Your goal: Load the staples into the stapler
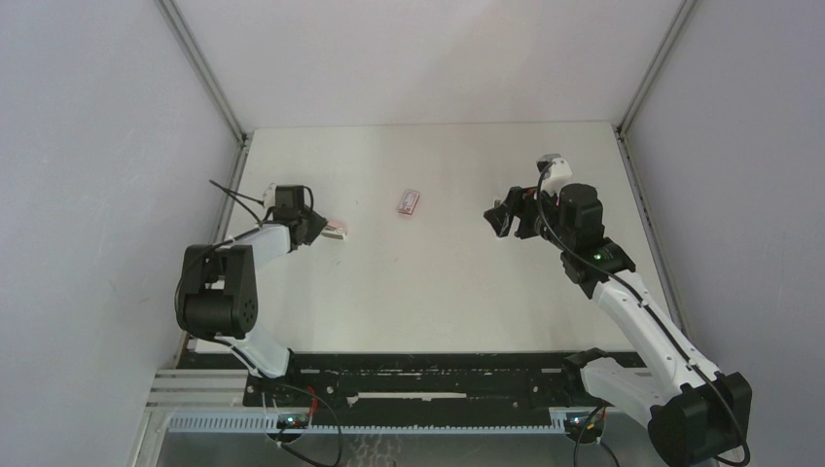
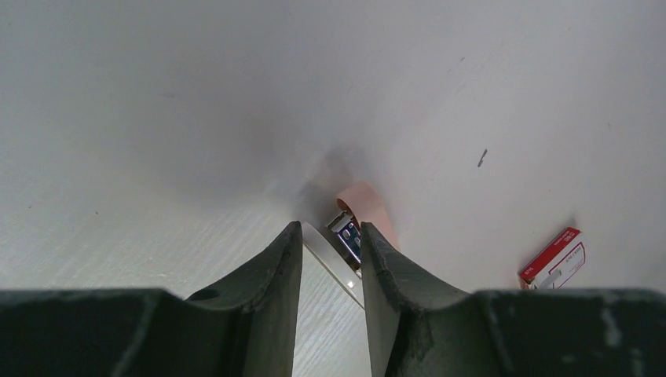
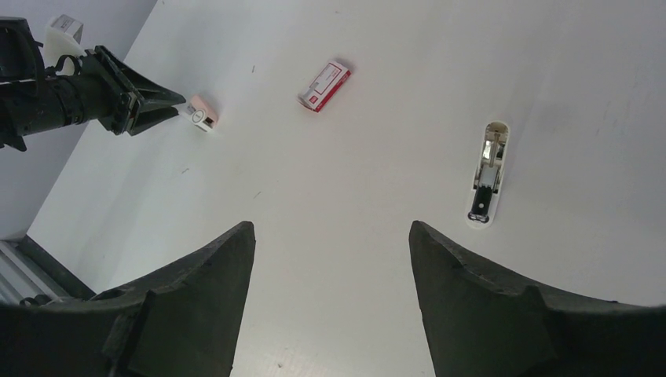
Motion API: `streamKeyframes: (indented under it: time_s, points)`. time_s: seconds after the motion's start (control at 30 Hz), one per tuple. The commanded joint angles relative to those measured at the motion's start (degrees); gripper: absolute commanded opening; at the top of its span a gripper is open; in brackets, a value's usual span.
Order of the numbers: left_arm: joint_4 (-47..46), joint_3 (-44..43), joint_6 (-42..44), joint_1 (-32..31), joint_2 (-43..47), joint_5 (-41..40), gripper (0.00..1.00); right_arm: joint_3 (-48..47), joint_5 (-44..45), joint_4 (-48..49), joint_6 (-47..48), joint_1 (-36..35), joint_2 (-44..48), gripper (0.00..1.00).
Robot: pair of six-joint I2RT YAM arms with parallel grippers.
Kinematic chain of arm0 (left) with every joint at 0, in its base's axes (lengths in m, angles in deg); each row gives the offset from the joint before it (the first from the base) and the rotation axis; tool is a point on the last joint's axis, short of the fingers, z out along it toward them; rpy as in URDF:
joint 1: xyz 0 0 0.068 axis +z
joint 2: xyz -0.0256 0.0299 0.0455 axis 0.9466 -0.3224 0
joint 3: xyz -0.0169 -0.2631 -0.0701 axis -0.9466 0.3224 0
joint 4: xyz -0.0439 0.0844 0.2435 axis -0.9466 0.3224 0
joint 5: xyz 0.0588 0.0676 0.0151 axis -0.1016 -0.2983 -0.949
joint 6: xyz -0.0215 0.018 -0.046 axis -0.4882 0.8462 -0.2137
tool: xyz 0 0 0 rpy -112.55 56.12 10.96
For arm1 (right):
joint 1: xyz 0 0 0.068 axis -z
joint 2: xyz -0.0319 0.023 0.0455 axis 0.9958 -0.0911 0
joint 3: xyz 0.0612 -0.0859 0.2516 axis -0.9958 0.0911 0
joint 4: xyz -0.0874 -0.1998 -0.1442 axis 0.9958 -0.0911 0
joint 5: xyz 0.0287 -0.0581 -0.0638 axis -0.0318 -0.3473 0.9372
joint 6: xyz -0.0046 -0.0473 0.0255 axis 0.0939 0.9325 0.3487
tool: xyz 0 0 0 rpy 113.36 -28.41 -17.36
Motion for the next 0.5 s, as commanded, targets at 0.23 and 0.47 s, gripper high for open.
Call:
streamKeyframes:
  time_s: [0.23,0.47]
  points:
    - [-3.08,-0.04,-1.06,0.23,-0.73,0.25,0.36,0.41,-0.49,1.67,-1.7,-0.33,0.1,0.71]
    - [-3.21,1.03,-1.29,-0.03,-0.29,0.78,0.36,0.67,-0.4,2.04,-2.22,-0.33,0.26,0.7]
